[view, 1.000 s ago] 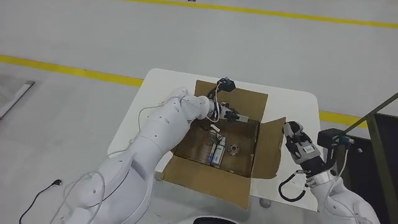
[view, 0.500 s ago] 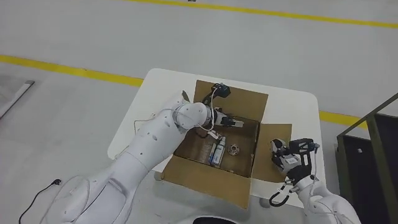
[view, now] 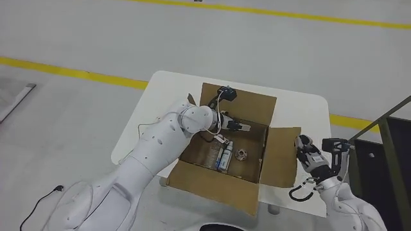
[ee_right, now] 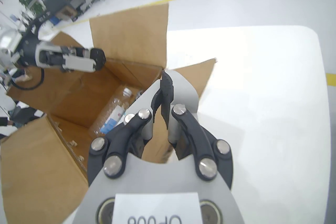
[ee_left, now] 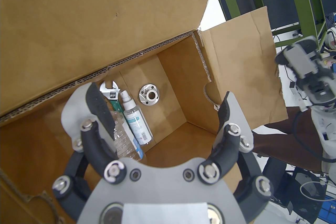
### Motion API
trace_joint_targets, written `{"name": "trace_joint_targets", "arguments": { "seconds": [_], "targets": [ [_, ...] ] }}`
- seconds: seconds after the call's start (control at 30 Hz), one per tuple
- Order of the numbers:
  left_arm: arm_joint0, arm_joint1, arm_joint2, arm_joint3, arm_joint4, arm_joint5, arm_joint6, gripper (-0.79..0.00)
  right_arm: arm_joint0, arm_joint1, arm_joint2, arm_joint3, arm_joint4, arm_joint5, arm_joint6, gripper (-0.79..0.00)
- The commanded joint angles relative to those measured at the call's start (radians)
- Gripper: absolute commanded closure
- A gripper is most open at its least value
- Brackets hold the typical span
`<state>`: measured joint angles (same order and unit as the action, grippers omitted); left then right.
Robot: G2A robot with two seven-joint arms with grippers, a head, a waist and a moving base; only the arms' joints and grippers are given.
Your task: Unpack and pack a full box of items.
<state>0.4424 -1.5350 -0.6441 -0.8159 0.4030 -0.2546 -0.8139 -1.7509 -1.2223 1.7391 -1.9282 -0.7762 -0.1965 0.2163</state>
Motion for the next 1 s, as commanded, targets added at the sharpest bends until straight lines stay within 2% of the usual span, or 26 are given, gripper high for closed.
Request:
{"name": "trace_joint_targets", "arguments": {
  "seconds": [0.0, 0.07, 0.17, 0.2, 0.37, 0.53, 0.57, 0.63, 0.67, 0.7, 0.97],
  "targets": [
    [0.000, 0.000, 0.000, 0.000, 0.000, 0.000, 0.000, -0.785, 0.010, 0.004, 0.049, -0.013, 0.048, 0.004, 0.050, -0.391],
    [0.000, 0.000, 0.000, 0.000, 0.000, 0.000, 0.000, -0.785, 0.020, 0.009, 0.091, -0.014, 0.115, 0.008, 0.121, -0.456],
    [0.000, 0.000, 0.000, 0.000, 0.000, 0.000, 0.000, -0.785, 0.034, 0.016, 0.128, -0.010, 0.229, -0.003, 0.257, -0.665],
    [0.000, 0.000, 0.000, 0.000, 0.000, 0.000, 0.000, -0.785, 0.038, 0.018, 0.132, -0.004, 0.287, -0.012, 0.304, -0.767],
    [0.000, 0.000, 0.000, 0.000, 0.000, 0.000, 0.000, -0.785, 0.053, 0.029, 0.149, 0.007, 0.422, -0.046, 0.468, -0.785],
    [0.000, 0.000, 0.000, 0.000, 0.000, 0.000, 0.000, -0.785, 0.065, 0.038, 0.113, 0.044, 0.420, -0.096, 0.559, -0.785],
    [0.000, 0.000, 0.000, 0.000, 0.000, 0.000, 0.000, -0.785, 0.071, 0.039, 0.105, 0.057, 0.411, -0.102, 0.564, -0.653],
    [0.000, 0.000, 0.000, 0.000, 0.000, 0.000, 0.000, -0.785, 0.080, 0.041, 0.086, 0.083, 0.408, -0.109, 0.573, -0.222],
    [0.000, 0.000, 0.000, 0.000, 0.000, 0.000, 0.000, -0.785, 0.084, 0.042, 0.080, 0.096, 0.398, -0.111, 0.574, -0.034],
    [0.000, 0.000, 0.000, 0.000, 0.000, 0.000, 0.000, -0.785, 0.088, 0.043, 0.074, 0.110, 0.389, -0.105, 0.574, 0.000],
    [0.000, 0.000, 0.000, 0.000, 0.000, 0.000, 0.000, -0.785, 0.140, 0.047, 0.050, 0.158, 0.460, 0.003, 0.585, 0.000]
  ]
}}
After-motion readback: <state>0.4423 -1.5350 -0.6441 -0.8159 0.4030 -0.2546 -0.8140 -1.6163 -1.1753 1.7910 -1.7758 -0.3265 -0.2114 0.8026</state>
